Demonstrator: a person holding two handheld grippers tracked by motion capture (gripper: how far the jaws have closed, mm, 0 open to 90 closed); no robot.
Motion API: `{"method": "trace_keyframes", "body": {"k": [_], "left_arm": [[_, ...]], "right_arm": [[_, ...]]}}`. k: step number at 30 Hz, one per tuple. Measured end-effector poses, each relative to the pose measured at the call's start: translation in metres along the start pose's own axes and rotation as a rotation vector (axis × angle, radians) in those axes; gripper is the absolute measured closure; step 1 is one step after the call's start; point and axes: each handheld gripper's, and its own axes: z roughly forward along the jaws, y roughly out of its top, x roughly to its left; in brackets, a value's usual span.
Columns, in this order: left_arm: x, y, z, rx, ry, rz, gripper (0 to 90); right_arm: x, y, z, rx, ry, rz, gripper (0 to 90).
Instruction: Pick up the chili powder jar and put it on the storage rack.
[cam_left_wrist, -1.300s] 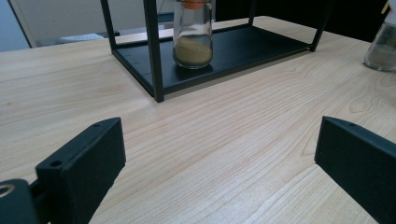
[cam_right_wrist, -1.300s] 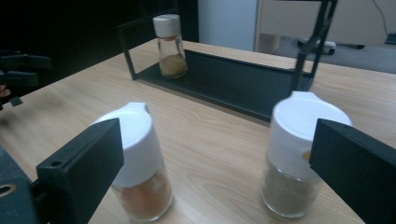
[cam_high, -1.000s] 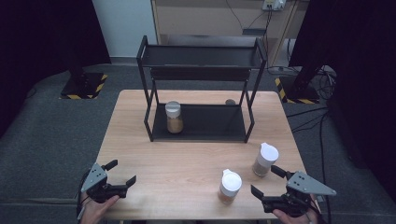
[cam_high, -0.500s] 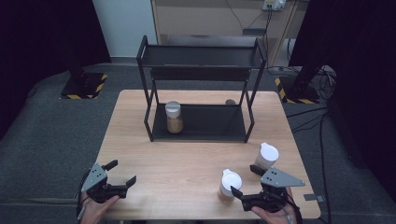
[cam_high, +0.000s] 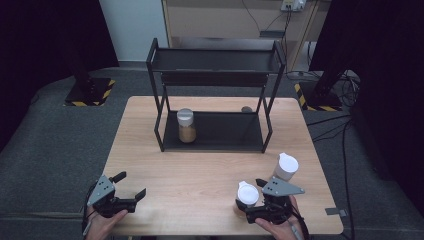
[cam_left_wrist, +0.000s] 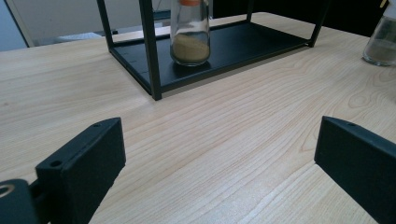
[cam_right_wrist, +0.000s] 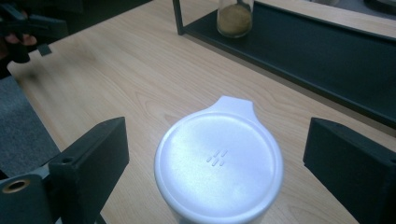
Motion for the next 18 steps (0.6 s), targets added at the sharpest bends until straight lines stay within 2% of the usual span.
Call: {"method": "trace_keyframes", "body": {"k": [11, 16, 18], "left_arm": [[0.0, 0.0, 0.0, 0.003, -0.001, 0.003, 0.8], [0.0, 0.001, 0.0, 0.005, 0.0, 0.003, 0.7], [0.0, 0.001, 0.0, 0.005, 0.0, 0.002, 0.7]], "right_arm": [[0.004, -0.006, 0.015, 0.038, -0.023, 0.016, 18.1], [0.008, -0.01, 0.018, 0.043, -0.029, 0.009, 25.5], [0.011, -0.011, 0.019, 0.043, -0.047, 0.0, 29.2]]}}
